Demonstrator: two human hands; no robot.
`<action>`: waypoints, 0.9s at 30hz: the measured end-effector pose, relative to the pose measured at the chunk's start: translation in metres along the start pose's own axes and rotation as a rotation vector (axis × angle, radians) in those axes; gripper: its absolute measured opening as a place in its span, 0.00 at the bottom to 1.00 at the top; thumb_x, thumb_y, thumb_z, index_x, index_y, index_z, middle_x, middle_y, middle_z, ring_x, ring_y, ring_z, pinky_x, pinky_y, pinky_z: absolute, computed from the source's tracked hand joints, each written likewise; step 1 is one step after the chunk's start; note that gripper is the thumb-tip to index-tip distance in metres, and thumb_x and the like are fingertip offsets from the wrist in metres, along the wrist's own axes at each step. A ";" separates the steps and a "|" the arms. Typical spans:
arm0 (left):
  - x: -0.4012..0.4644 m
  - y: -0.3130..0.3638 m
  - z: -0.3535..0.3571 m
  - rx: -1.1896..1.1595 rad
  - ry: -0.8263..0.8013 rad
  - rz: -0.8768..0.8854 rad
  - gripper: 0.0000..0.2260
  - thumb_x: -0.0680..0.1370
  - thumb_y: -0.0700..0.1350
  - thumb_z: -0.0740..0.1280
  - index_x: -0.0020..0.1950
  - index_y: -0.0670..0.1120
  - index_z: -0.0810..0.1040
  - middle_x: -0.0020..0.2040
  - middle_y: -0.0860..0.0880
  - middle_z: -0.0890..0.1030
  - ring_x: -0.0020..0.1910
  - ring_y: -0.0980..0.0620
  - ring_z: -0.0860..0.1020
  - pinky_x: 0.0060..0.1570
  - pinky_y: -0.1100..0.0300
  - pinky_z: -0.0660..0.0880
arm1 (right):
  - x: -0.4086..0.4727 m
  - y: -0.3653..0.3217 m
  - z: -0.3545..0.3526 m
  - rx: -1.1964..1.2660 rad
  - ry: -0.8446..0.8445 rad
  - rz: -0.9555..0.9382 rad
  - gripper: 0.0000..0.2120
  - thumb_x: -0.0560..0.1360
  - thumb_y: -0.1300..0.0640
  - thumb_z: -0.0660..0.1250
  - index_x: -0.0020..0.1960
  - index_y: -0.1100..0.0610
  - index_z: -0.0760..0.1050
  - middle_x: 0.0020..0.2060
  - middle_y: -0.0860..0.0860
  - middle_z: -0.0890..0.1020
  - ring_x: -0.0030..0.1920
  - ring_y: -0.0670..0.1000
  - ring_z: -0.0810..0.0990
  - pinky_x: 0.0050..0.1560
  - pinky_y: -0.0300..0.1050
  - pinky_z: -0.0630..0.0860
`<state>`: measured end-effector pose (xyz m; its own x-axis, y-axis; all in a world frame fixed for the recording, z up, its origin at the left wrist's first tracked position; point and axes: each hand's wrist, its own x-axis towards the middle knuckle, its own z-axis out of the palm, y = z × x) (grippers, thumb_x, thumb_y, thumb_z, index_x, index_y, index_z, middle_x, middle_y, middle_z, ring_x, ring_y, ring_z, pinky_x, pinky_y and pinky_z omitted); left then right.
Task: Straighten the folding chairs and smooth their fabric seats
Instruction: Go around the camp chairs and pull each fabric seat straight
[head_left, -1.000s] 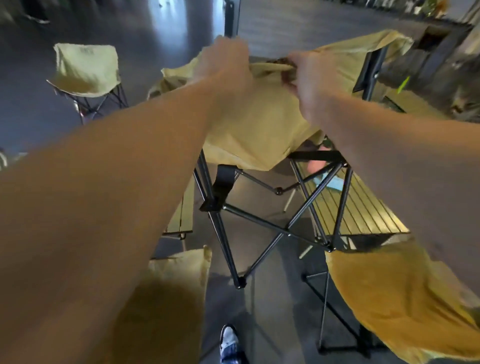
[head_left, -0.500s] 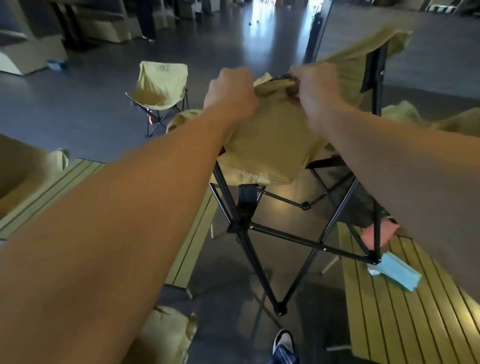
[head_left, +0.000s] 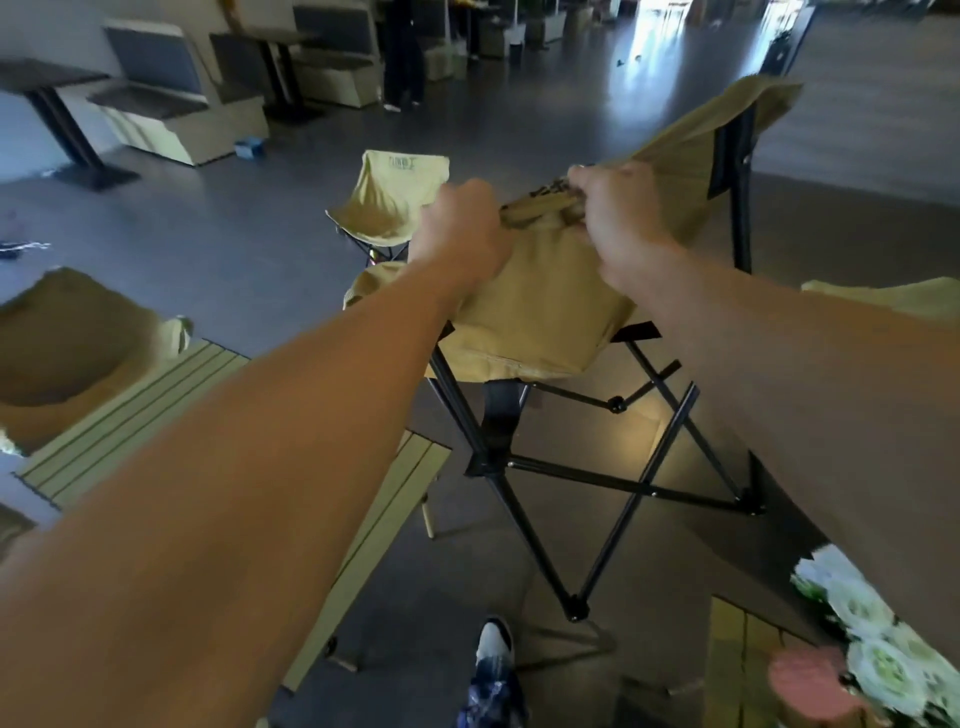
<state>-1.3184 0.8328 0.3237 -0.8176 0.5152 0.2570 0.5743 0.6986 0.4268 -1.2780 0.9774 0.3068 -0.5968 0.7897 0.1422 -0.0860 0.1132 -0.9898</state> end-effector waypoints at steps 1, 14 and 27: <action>0.010 -0.001 0.006 0.000 0.000 -0.011 0.14 0.78 0.38 0.60 0.62 0.39 0.75 0.59 0.38 0.75 0.59 0.34 0.74 0.46 0.51 0.70 | 0.009 0.003 0.002 -0.002 -0.005 -0.002 0.10 0.68 0.53 0.69 0.43 0.58 0.74 0.40 0.56 0.79 0.49 0.64 0.82 0.55 0.64 0.78; 0.234 -0.045 0.104 -0.054 0.021 -0.207 0.05 0.77 0.37 0.59 0.49 0.41 0.74 0.44 0.44 0.72 0.43 0.41 0.71 0.40 0.52 0.70 | 0.236 0.068 0.092 -0.137 -0.229 0.109 0.06 0.76 0.53 0.67 0.45 0.54 0.71 0.43 0.49 0.76 0.53 0.56 0.80 0.60 0.61 0.77; 0.377 -0.096 0.210 -0.038 -0.064 -0.626 0.07 0.73 0.37 0.60 0.48 0.42 0.76 0.39 0.46 0.72 0.38 0.43 0.75 0.37 0.54 0.73 | 0.410 0.154 0.203 -0.148 -0.569 0.407 0.07 0.78 0.65 0.64 0.43 0.57 0.74 0.44 0.57 0.77 0.45 0.58 0.80 0.41 0.55 0.83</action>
<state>-1.6732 1.0649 0.1974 -0.9937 0.0440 -0.1030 -0.0149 0.8597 0.5105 -1.6980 1.1960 0.2126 -0.8856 0.3539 -0.3006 0.3174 -0.0111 -0.9482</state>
